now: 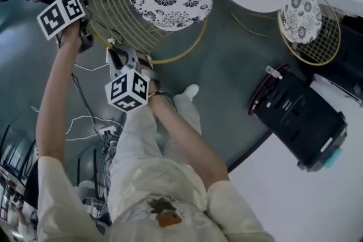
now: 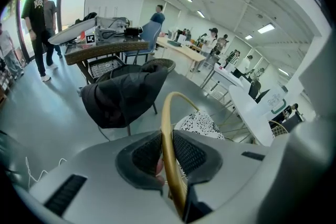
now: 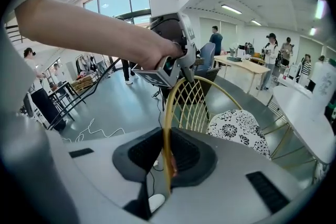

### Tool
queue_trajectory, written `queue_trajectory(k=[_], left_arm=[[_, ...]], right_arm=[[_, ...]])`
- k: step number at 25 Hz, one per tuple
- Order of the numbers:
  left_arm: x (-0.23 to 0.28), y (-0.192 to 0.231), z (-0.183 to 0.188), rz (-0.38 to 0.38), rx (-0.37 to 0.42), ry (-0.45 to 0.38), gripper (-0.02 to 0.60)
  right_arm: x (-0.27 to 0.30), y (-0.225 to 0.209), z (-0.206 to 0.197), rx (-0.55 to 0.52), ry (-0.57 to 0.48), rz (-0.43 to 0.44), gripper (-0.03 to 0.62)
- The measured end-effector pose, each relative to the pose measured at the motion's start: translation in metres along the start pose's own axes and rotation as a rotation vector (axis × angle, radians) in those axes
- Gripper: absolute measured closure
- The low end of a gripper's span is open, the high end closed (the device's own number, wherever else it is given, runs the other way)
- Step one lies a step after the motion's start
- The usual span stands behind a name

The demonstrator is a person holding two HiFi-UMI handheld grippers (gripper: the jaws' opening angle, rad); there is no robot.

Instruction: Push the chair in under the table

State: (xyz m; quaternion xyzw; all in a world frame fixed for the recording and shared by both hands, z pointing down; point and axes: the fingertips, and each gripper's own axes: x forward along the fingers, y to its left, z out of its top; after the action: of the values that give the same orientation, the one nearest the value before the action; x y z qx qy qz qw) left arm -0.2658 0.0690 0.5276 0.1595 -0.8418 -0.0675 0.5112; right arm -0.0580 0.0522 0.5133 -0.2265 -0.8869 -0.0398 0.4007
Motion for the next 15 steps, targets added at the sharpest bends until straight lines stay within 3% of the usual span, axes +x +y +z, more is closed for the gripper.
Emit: queue_trajectory(k=[2, 7, 15], left_arm=[[-0.001, 0.001, 0.001, -0.009, 0.006, 0.003, 0.509], [-0.008, -0.003, -0.001, -0.089, -0.077, -0.039, 0.508], [-0.050, -0.028, 0.012, -0.066, -0.026, -0.135, 0.506]], right_arm=[[0.000, 0.002, 0.002, 0.026, -0.008, 0.011, 0.539], [-0.018, -0.001, 0.007, 0.119, -0.082, 0.027, 0.537], [-0.062, -0.028, 0.015, 0.171, -0.122, -0.010, 0.537]])
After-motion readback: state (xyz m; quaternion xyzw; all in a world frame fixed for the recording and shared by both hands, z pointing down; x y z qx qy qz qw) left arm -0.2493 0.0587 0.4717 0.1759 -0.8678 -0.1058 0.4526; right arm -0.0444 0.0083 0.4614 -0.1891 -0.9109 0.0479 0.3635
